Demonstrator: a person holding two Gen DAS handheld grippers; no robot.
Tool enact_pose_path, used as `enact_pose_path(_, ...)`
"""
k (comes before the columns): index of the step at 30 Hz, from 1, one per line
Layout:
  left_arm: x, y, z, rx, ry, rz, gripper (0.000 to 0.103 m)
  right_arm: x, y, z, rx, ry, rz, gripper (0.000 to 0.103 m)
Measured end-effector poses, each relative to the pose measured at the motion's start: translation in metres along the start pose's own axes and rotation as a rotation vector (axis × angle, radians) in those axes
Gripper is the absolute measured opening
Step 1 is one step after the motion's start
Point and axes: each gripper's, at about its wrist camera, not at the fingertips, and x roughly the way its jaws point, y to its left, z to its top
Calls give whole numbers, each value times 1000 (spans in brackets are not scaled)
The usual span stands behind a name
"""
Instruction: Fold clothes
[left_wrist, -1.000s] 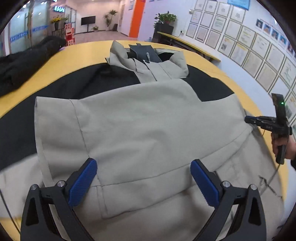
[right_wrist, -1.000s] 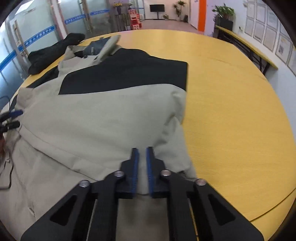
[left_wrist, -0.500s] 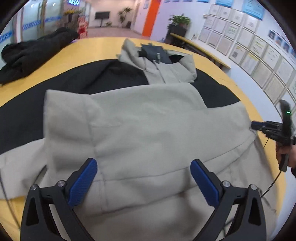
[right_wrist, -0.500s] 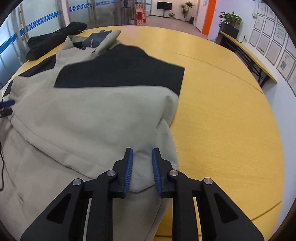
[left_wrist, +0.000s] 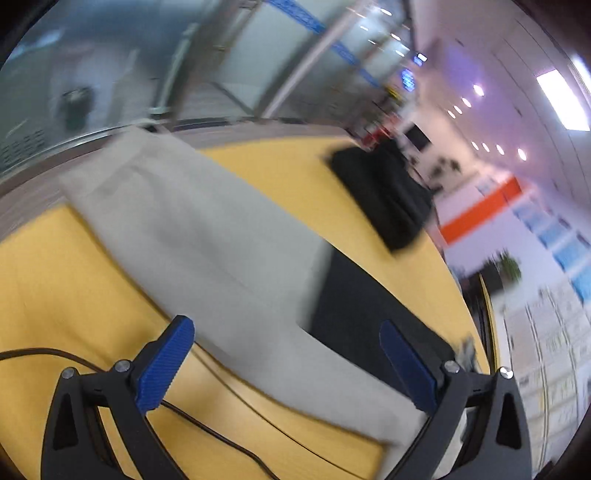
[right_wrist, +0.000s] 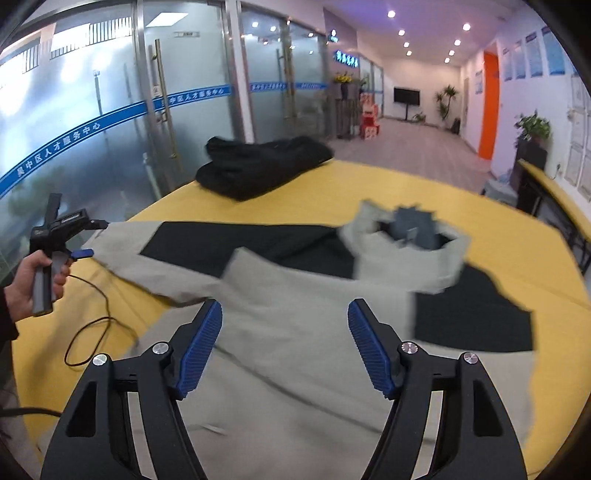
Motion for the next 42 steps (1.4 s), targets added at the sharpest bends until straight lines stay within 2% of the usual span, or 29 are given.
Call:
enact_pose_path(4,32,37,30,-18,34,124,103,44,59,1,-6,40,69,71)
enact_pose_path(8,33,43,37,-21,0,171,102,75,97,2,-16,84,107,71)
enact_pose_path(14,23,54,35,-172,28,161,103,85,108,8,-16,117,98,70)
enact_pose_path(20,31,54,39,-173,14,170,101,91,105,7,-9,133,96,70)
enact_pose_path(22,33,58,38,-183,7,159,81,92,104,3,-3,132,107,70)
enact_pose_path(23,34,61,38,-188,4,153,64,93,104,0,0,133,114,70)
enact_pose_path(24,35,63,37,-192,0,148,20,93,103,-3,3,136,118,69)
enact_pose_path(25,36,65,36,-197,-3,142,9,92,102,-6,6,140,120,69)
enact_pose_path(30,29,61,31,-184,-55,110,3,79,88,-19,29,125,122,68)
enact_pose_path(33,9,39,29,-160,-123,45,2,65,74,-25,46,90,117,68)
enact_pose_path(36,-30,-20,27,-52,-174,-29,2,42,60,-26,66,38,108,64)
enact_pose_path(38,-64,-86,16,88,-209,-88,2,19,51,-20,83,3,104,64)
enact_pose_path(42,-106,-221,-42,350,-180,-228,2,-39,21,-1,120,-63,94,64)
